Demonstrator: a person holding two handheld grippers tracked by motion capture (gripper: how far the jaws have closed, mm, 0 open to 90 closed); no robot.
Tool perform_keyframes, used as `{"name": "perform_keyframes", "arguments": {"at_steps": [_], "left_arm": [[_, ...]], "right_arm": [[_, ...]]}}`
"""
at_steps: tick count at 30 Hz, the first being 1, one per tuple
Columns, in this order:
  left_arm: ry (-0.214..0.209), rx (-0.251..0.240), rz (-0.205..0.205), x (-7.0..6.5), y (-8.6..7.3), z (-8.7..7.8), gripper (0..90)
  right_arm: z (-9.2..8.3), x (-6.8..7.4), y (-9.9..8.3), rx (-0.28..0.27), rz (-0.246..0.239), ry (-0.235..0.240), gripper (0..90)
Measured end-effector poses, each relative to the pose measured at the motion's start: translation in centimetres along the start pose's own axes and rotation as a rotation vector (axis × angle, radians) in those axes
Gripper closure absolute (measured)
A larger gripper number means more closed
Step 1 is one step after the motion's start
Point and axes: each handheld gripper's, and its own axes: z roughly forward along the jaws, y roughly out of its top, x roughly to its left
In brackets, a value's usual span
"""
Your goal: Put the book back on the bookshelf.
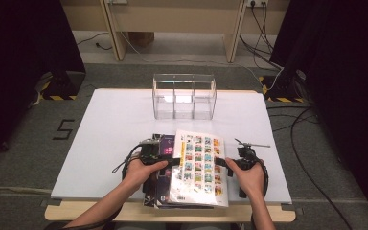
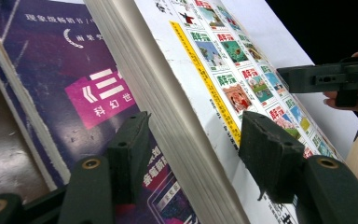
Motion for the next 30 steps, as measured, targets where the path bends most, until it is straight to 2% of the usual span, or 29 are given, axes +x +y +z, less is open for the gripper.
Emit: {"name": "perform_keyframes", "arguments": {"at_steps": [1,4,5,9,10,12,13,15,17,19,23,27,29,30], "left_arm": [[-0.018,0.007,-0.03,-0.1,0.0,0.1,43.0],[-0.012,0.008,-0.038,0.0,0.1,0.1,45.6],[-0.01,0.004,-0.07,0.0,0.1,-0.1,47.3],[-0.004,0.01,-0.082,0.0,0.2,-0.7,50.5],[-0.008,0.007,-0.091,0.0,0.2,-0.8,51.2],[-0.024,-0.013,-0.135,0.2,0.1,-1.4,53.3],[-0.024,-0.013,-0.135,0.2,0.1,-1.4,56.0],[-0.035,-0.041,-0.177,0.2,-0.1,-2.0,57.8],[-0.037,-0.05,-0.179,0.1,-0.1,-2.1,57.8],[-0.057,-0.074,-0.203,-0.3,-0.1,-2.3,58.6],[-0.071,-0.088,-0.204,-0.6,-0.1,-2.3,59.2],[-0.086,-0.063,-0.246,-0.4,-0.6,-2.0,58.7],[-0.122,-0.019,-0.314,-0.3,-1.5,-1.5,60.5],[-0.137,0.003,-0.327,-0.3,-1.8,-1.2,60.5]], "right_arm": [[0.0,0.0,0.0,-0.001,-0.015,-0.008,46.0],[-0.1,0.3,0.0,0.0,-0.025,-0.02,47.8],[-0.1,0.3,0.0,-0.004,-0.027,-0.023,49.1],[-0.1,0.6,-0.1,-0.009,-0.03,-0.022,50.4],[-0.1,0.6,-0.1,-0.007,-0.033,-0.017,50.4],[0.1,0.9,-0.1,-0.005,-0.028,-0.018,50.6],[0.1,1.1,-0.1,-0.004,-0.028,-0.02,50.6],[0.1,1.3,-0.2,-0.013,-0.032,-0.026,50.7],[0.2,1.6,-0.3,-0.017,-0.034,-0.033,50.8],[0.2,1.7,-0.3,-0.015,-0.04,-0.036,50.8],[0.2,1.9,-0.3,-0.011,-0.042,-0.043,50.8],[0.2,1.9,-0.2,-0.008,-0.037,-0.043,50.8],[0.2,1.8,-0.2,-0.007,-0.039,-0.041,50.7],[0.2,1.8,-0.2,-0.007,-0.039,-0.041,50.7]]}}
